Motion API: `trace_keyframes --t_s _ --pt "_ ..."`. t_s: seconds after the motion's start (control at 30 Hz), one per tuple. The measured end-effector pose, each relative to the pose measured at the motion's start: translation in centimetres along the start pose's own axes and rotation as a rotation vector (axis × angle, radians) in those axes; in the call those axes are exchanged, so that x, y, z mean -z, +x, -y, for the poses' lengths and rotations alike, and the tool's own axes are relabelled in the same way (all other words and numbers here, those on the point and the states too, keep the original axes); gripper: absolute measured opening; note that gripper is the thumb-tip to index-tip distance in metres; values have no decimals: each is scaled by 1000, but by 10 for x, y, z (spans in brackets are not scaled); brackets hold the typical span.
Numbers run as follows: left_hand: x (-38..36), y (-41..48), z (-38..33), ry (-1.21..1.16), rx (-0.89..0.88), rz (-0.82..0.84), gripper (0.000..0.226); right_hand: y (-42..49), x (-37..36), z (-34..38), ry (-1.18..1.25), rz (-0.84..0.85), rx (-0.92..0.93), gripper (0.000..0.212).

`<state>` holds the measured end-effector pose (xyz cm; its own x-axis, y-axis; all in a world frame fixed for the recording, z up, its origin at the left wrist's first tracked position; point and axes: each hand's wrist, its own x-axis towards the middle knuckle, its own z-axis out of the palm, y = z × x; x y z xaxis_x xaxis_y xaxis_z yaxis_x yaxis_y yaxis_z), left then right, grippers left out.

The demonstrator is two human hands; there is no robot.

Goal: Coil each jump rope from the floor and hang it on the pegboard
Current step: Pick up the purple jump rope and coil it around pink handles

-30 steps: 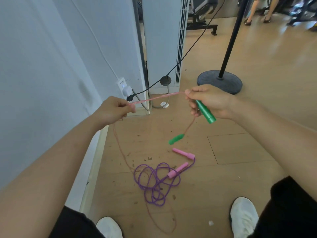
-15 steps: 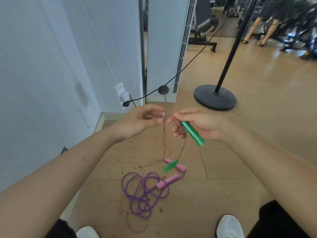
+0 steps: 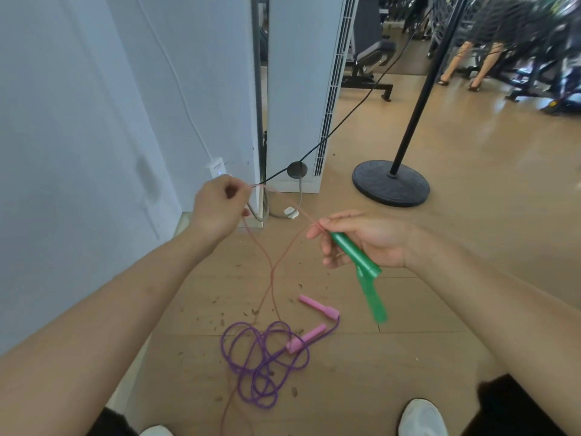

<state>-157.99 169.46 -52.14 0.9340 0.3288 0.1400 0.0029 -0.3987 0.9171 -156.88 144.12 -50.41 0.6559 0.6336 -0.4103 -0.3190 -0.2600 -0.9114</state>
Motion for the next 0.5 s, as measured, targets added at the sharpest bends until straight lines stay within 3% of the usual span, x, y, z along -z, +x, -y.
trace_keyframes --t_s 0.1,0.3,0.4,0.5 --pt "13 12 13 67 82 -126 15 -1 2 2 16 -13 18 32" --pt "20 19 25 270 170 -215 14 -3 6 4 59 46 -14 32" --pt "20 19 30 262 215 -137 10 -2 8 5 31 83 -20 30" --pt "13 10 26 55 216 84 27 1 12 2 2 128 5 33"
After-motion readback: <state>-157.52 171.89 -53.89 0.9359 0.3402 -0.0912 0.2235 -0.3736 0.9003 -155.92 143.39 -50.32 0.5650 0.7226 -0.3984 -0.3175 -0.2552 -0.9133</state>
